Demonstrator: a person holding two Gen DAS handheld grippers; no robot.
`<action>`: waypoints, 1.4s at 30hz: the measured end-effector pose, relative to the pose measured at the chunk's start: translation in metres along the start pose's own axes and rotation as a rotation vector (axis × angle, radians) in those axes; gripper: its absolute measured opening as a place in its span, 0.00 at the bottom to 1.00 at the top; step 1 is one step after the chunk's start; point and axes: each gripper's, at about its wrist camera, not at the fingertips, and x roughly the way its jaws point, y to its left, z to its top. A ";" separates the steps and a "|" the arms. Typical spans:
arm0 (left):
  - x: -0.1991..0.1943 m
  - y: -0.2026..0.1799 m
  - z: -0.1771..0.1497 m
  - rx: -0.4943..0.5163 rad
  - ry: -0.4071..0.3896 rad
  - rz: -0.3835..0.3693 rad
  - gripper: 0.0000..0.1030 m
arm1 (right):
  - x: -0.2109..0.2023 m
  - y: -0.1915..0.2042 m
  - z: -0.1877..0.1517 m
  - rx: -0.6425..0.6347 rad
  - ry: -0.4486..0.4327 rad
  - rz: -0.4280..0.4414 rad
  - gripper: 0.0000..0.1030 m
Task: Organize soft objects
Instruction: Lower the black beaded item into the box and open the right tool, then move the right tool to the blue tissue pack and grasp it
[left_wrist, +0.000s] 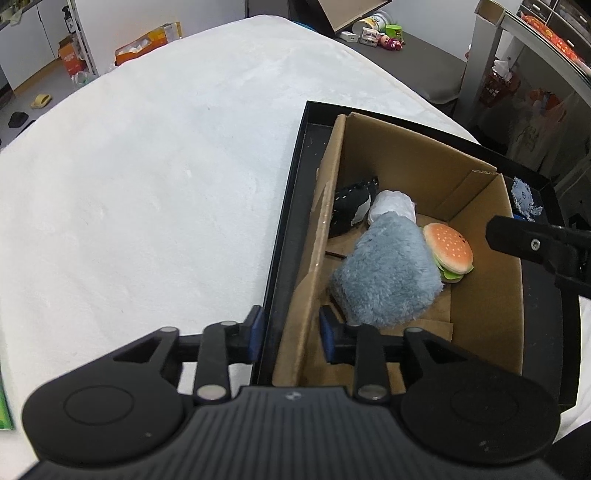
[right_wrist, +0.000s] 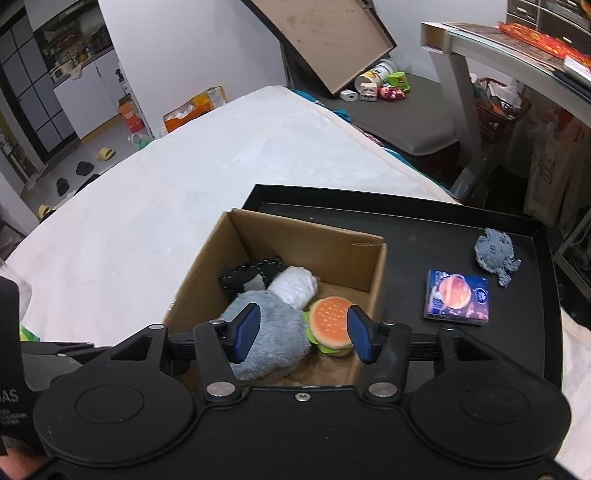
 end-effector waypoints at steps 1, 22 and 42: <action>-0.001 -0.001 0.000 0.004 0.000 0.003 0.38 | -0.001 -0.003 -0.001 0.005 -0.002 -0.001 0.54; -0.011 -0.036 0.016 0.077 -0.037 0.068 0.73 | 0.002 -0.066 -0.011 0.124 -0.049 -0.021 0.73; 0.000 -0.060 0.028 0.105 -0.014 0.096 0.82 | 0.035 -0.123 -0.023 0.239 -0.005 -0.052 0.88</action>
